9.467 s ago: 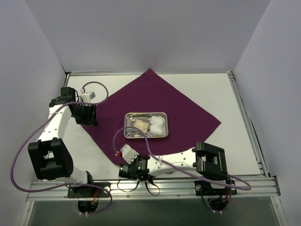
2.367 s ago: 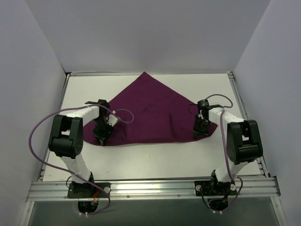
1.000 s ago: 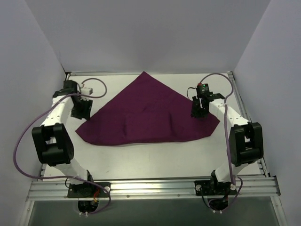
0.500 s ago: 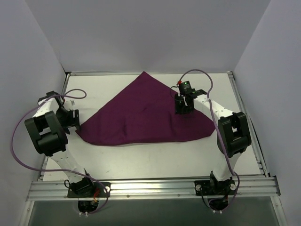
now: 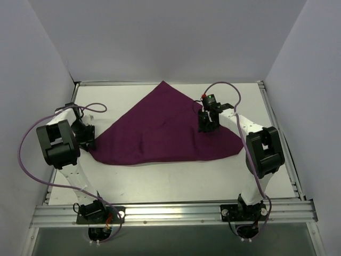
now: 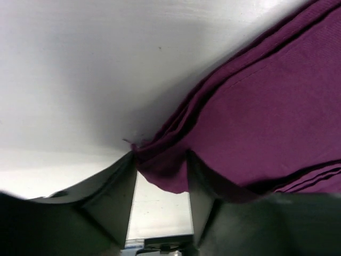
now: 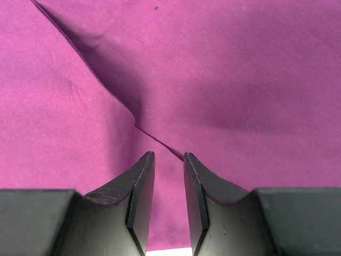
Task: Prepare the surgical pack
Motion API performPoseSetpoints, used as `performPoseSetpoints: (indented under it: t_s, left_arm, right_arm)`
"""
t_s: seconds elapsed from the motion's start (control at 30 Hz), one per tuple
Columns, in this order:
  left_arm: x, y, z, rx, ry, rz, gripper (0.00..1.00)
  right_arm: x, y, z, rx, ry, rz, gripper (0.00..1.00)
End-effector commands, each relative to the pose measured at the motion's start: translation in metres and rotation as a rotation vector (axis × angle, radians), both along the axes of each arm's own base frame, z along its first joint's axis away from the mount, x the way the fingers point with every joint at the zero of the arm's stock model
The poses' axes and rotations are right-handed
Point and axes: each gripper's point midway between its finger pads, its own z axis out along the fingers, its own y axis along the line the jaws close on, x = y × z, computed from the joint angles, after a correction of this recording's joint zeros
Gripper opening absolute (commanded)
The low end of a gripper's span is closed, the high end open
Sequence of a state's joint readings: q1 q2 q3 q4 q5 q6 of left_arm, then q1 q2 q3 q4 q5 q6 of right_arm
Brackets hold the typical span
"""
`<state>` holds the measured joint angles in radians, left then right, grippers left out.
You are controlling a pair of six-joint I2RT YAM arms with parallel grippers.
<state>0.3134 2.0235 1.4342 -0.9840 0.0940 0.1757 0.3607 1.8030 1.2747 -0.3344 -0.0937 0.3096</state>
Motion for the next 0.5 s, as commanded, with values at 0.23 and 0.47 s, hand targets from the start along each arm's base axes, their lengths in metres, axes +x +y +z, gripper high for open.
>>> performPoseSetpoints:
  t_s: [0.23,0.47]
  left_arm:
    - [0.020,-0.026,0.000,-0.152,-0.049,-0.014,0.04]
    - [0.030,-0.045,0.045,-0.253,-0.173,-0.028,0.02]
  right_arm:
    - [-0.016,0.016,-0.023,0.004,0.094,0.063,0.25]
    - [-0.018,0.023,-0.032,0.010,0.109,0.075,0.25]
